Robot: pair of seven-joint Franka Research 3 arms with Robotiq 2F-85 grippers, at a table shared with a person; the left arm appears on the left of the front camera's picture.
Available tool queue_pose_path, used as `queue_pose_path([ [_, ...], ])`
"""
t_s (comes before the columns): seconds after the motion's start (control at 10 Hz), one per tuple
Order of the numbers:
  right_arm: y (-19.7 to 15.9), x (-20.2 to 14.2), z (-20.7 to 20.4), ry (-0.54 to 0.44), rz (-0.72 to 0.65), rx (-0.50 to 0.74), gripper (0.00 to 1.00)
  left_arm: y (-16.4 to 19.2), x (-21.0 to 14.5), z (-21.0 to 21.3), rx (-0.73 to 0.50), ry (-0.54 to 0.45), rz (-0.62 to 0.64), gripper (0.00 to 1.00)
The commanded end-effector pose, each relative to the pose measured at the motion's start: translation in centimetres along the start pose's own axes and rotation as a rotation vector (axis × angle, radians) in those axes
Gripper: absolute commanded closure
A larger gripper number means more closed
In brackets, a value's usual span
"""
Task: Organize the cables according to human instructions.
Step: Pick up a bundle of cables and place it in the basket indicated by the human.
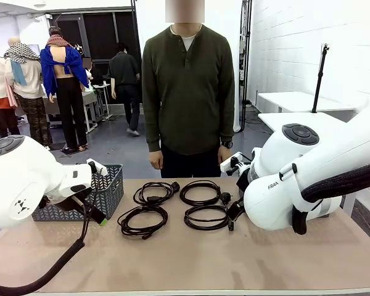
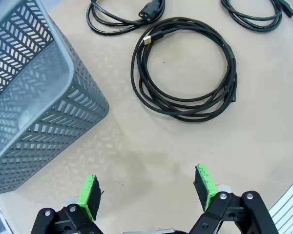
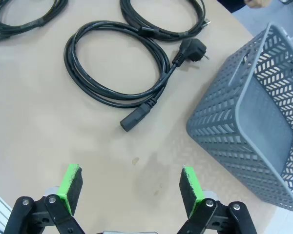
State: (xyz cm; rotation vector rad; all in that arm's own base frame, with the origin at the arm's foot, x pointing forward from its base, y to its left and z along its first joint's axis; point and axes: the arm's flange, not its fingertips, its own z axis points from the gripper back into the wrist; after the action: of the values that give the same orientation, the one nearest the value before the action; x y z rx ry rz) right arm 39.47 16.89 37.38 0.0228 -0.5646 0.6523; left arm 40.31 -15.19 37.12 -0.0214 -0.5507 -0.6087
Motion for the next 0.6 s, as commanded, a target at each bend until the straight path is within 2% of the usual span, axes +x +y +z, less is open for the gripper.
queue_pose_path([
  [0.0,0.0,0.0,0.0,0.000,0.000,0.000,0.00,0.1,0.0,0.0,0.000,0.000,0.002,0.00],
  [0.2,0.0,0.0,0.0,0.000,0.000,0.000,0.00,0.0,0.0,0.0,0.000,0.000,0.000,0.00],
  [0.5,-1.0,1.2,2.7,-0.045,0.040,0.040,0.00,0.8,1.3,3.4,-0.049,-0.071,-0.063,0.00],
])
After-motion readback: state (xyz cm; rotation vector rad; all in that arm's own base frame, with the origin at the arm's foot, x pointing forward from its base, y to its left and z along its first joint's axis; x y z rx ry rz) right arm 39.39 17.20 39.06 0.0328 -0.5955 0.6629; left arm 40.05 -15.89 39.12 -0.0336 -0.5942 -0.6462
